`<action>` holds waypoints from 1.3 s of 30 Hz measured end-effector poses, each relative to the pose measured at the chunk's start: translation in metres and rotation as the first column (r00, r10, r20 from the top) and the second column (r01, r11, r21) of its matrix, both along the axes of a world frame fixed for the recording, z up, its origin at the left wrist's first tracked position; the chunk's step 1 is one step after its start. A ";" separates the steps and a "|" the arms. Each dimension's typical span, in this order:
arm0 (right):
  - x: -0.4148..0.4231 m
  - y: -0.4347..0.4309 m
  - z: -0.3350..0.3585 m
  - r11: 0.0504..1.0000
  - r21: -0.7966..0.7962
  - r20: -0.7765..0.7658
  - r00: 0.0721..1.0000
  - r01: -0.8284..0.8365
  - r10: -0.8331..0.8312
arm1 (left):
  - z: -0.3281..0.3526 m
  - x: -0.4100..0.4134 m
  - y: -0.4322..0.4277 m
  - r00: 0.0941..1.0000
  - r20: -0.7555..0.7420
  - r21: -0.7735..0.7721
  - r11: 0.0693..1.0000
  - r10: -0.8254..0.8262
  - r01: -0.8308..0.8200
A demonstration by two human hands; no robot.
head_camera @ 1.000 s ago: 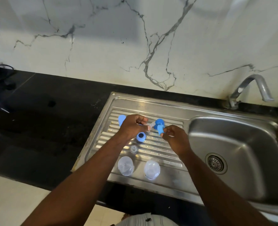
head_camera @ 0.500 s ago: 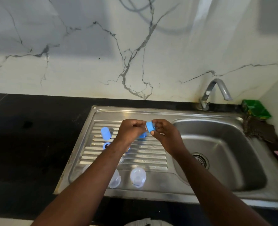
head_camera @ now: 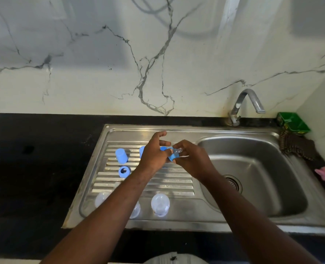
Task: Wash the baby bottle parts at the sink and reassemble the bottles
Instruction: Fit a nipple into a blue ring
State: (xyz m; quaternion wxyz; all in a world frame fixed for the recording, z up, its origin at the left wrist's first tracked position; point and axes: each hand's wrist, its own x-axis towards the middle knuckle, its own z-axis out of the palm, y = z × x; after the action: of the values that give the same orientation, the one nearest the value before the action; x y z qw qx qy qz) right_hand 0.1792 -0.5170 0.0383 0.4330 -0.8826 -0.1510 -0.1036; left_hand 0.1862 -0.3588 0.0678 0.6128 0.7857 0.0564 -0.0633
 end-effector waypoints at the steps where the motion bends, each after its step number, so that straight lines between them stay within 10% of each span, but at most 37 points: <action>1: 0.001 -0.001 0.000 1.000 -0.001 0.008 1.000 -0.002 0.002 | -0.001 0.000 0.001 1.000 -0.007 -0.014 1.000 0.020 -0.020; 15: 0.003 0.002 0.021 0.975 -0.151 0.392 0.915 0.162 -0.092 | 0.003 -0.006 -0.004 0.985 0.143 -0.032 0.995 0.099 -0.096; 20: -0.004 0.006 0.020 0.970 -0.153 0.452 0.886 0.188 -0.100 | 0.005 -0.006 -0.004 0.990 -0.055 -0.298 0.944 0.129 -0.139; 39: -0.005 0.014 0.012 0.956 -0.242 0.360 0.930 0.164 -0.068 | -0.015 -0.008 -0.010 0.982 0.123 -0.068 0.988 0.146 -0.138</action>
State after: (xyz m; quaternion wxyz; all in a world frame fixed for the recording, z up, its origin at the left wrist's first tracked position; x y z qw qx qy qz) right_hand 0.1741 -0.5031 0.0506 0.2694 -0.9080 -0.1849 -0.2624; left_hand 0.1783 -0.3686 0.0530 0.6411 0.7636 0.0712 0.0292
